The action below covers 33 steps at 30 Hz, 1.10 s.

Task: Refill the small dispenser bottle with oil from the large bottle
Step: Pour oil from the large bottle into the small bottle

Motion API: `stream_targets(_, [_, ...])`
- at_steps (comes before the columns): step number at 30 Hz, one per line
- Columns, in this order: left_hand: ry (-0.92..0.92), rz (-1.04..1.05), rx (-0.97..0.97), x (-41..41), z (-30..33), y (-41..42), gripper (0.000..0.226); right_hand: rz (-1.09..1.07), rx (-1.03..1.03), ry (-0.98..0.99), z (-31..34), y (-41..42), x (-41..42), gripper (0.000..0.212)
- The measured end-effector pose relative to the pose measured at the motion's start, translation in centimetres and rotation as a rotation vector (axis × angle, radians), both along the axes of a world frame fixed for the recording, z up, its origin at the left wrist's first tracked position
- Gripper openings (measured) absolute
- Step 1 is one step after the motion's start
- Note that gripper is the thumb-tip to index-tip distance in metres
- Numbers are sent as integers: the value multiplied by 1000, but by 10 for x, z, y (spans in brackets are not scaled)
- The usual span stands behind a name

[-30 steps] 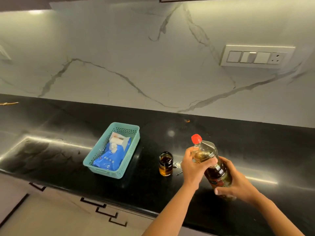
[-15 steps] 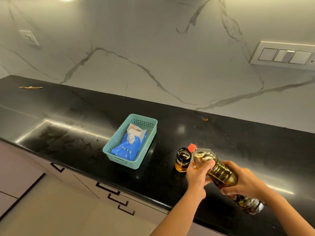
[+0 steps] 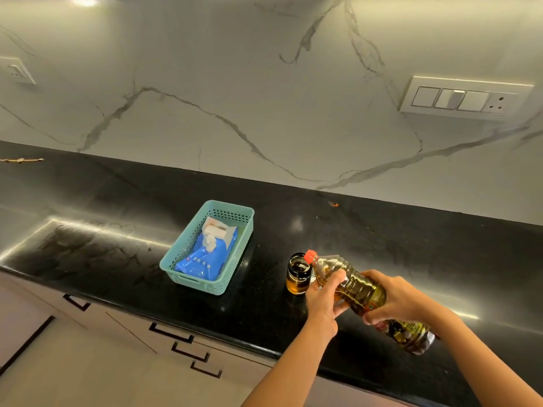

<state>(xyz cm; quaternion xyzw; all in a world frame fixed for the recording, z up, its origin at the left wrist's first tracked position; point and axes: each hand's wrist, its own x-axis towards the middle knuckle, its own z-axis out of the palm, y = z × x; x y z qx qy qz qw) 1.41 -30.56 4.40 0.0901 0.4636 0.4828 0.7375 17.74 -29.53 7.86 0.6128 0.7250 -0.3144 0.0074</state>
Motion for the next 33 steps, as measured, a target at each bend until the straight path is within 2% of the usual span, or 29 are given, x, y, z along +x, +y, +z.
stream_targets(3, [7, -16, -13, 1, -5, -1, 71, 2, -5, -18, 5, -4, 0, 83])
stream_targets(6, [-9, -23, -25, 2, -9, -2, 60, -9, -4, -31, 8, -7, 0, 82])
stream_targets(12, [-22, -11, -24, 1, -9, -4, 61, 1, 12, -66, 10, -9, -2, 84])
stream_targets(33, [-39, -27, -19, 1, -2, -9, 42, 25, 33, -165, 23, -9, -6, 88])
